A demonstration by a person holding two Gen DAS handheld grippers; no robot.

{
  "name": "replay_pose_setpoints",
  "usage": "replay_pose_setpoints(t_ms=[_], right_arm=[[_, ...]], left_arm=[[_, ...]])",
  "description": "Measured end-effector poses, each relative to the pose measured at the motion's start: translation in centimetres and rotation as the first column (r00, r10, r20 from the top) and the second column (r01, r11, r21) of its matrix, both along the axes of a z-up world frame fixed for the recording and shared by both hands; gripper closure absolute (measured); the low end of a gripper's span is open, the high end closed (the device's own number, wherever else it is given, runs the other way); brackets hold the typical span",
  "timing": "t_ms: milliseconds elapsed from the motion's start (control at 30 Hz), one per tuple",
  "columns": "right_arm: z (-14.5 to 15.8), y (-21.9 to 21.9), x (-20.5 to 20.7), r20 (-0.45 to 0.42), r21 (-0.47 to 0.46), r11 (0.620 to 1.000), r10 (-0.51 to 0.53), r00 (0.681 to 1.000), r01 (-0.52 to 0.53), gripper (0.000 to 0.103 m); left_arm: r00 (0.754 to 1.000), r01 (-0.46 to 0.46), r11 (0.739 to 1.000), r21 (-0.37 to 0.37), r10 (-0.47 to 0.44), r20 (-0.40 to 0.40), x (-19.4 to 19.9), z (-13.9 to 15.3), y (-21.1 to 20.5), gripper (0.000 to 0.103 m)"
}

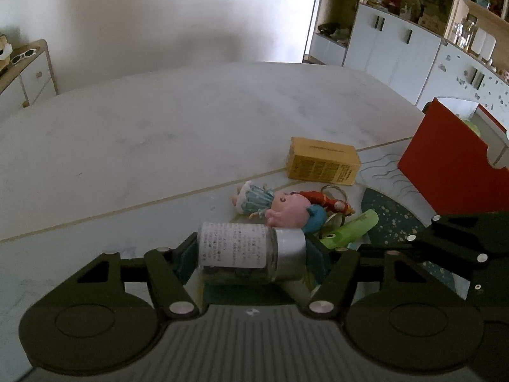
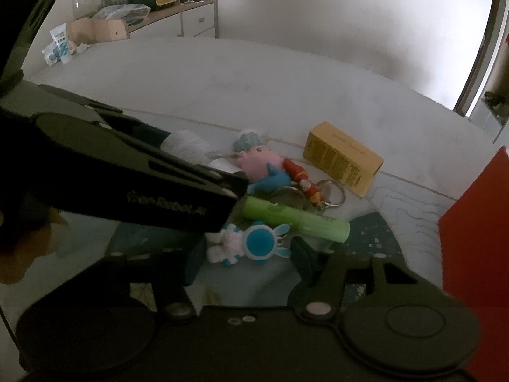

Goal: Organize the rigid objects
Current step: 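Grasp the labelled glass jar with the left tool while the right tool grasps the bunny toy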

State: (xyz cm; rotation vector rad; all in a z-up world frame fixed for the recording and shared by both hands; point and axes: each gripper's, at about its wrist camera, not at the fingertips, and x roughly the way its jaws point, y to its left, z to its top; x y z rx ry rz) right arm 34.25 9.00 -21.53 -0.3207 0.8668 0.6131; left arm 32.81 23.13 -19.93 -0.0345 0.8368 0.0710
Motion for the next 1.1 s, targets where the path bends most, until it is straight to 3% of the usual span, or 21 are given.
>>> replay_pose_setpoints(t_ms=[300,667,1100], right_arm=[[1.9,-2.0,-1.3,-0.005,0.043,0.999,-0.033,0.999,0.033,0.046],[6.2,-5.3,-3.7,0.015,0.129,0.990,-0.056,0.998,0.054,0.046],[12.1,-11.3,-5.5,0.071,0.181,0.979,-0.106,0.992,0.092,0.046]], left_arm=[[1.000,-0.004,1.000,-0.017,0.004,0.008,-1.4,1.4,-0.4,0.035],[0.999,0.022,0.999,-0.037,-0.021,0.026,-3.4,4.6,-2.3,0.035],[0.993,0.101,0.995,-0.022,-0.099,0.072,-4.2,9.8,-7.8,0.035]])
